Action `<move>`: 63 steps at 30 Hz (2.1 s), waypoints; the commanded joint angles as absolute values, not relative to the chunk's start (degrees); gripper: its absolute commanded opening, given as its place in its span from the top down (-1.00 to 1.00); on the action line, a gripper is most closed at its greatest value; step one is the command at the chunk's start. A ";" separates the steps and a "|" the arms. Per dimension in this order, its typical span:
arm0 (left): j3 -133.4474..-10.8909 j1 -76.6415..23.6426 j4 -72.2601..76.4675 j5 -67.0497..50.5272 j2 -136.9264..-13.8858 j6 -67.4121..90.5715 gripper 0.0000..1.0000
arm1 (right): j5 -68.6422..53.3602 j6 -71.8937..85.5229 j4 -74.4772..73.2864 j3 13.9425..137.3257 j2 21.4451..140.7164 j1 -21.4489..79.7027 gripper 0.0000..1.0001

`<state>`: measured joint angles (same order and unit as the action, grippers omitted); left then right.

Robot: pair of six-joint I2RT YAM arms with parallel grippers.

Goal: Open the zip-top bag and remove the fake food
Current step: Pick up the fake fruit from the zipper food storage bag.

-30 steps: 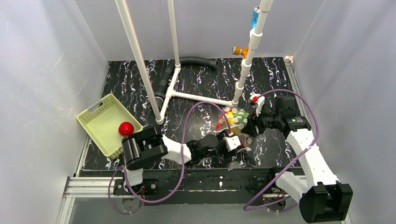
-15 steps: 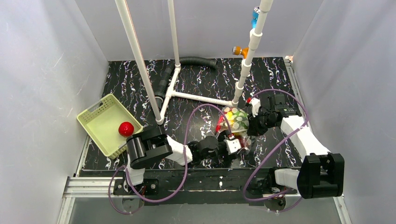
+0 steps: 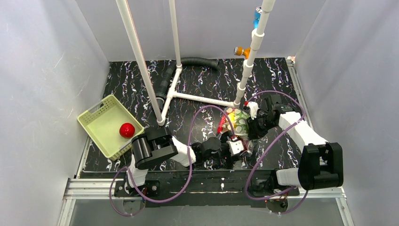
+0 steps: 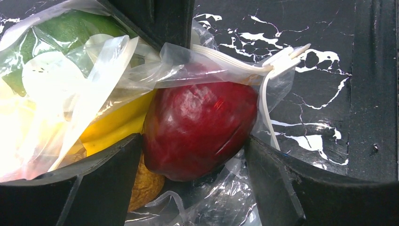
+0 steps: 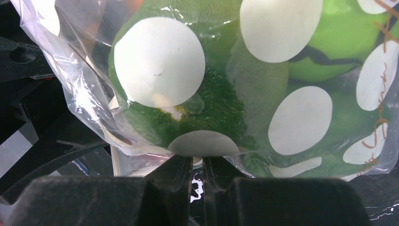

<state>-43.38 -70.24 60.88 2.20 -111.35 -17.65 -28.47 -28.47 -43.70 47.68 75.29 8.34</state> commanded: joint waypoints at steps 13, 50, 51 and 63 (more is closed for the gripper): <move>-42.41 -70.31 66.14 0.87 -112.81 -17.84 -0.90 | -29.53 -29.96 -46.70 49.87 77.50 9.23 0.65; -41.14 -70.58 51.19 4.87 -102.45 -12.70 1.00 | -30.01 -30.50 -47.90 50.71 77.74 9.85 0.69; -40.80 -70.58 50.71 5.00 -101.62 -11.97 1.00 | -30.05 -30.50 -47.87 50.79 77.62 9.84 0.68; -38.14 -70.62 45.27 5.41 -94.06 -3.25 1.00 | -32.82 -30.83 -48.59 51.24 76.06 8.88 0.53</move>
<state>-39.48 -70.35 46.98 4.08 -98.87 -6.13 -31.20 -30.24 -47.16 48.99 77.80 9.34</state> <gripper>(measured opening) 0.724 0.215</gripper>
